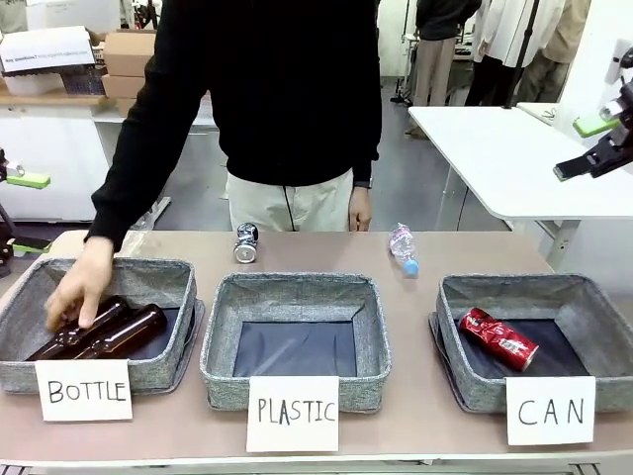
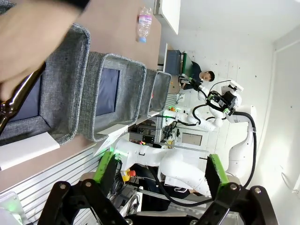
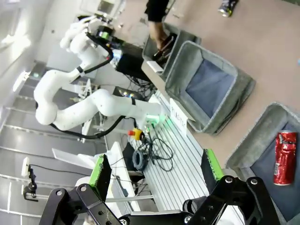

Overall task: Sort the can waste into the basket.
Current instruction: Pick up the can waste from the table and place it in the right Fabric basket.

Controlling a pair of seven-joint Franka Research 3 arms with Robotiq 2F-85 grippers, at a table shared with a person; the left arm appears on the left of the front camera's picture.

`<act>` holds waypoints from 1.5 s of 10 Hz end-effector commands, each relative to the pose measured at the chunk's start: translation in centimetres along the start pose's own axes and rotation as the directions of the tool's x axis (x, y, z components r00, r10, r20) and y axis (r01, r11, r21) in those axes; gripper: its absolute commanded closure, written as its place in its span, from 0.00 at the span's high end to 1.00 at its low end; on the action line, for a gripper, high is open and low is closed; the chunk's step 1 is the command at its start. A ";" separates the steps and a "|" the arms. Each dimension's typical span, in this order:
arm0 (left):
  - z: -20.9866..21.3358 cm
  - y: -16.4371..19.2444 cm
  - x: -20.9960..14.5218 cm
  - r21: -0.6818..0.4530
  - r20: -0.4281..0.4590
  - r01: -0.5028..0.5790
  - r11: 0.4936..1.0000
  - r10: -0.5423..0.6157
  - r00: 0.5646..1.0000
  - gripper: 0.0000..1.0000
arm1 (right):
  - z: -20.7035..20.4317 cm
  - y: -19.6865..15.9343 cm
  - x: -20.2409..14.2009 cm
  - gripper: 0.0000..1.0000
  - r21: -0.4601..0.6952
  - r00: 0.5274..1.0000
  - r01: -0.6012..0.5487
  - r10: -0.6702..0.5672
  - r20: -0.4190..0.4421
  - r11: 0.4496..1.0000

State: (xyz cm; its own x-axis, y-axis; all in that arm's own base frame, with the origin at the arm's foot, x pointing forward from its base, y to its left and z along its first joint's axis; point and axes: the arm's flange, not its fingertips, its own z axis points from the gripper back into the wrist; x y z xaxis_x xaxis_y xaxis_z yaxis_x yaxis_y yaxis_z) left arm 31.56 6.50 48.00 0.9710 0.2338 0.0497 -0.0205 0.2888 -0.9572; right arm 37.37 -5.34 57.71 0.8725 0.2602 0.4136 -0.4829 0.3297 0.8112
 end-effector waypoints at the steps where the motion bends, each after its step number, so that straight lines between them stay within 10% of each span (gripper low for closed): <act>1: 0.1 0.0 -0.2 -0.002 -0.009 0.020 1.000 -0.020 1.000 1.00 | -0.3 -0.1 -0.1 1.00 -0.015 1.000 0.000 0.000 0.009 1.000; 5: 0.0 0.0 0.0 0.000 0.000 0.000 1.000 0.000 1.000 1.00 | -0.3 -0.1 -0.1 1.00 -0.015 1.000 0.000 0.000 0.009 1.000; 7: -5.2 -4.1 4.7 0.235 -0.060 0.135 0.962 -0.124 0.990 1.00 | -0.3 -0.1 -0.1 1.00 -0.015 1.000 0.000 0.000 0.009 1.000; 13: -33.5 -7.9 17.1 0.801 -0.089 0.321 0.505 -0.429 0.899 1.00 | -0.3 -0.1 -0.1 1.00 -0.015 1.000 0.000 0.000 0.009 1.000; 15: -34.2 -6.5 18.7 0.839 -0.134 0.203 0.504 -0.171 0.976 1.00 | -0.3 -0.1 -0.1 1.00 -0.015 1.000 0.000 0.000 0.009 1.000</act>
State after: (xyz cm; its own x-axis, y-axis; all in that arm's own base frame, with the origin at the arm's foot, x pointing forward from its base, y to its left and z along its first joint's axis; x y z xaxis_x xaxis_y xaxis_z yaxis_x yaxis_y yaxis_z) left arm 56.72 -21.99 42.40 0.9232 -0.0104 0.3842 0.1137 0.9623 -0.2472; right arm 37.42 -5.24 57.59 0.8734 0.2605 0.4114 -0.4812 0.3322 0.8112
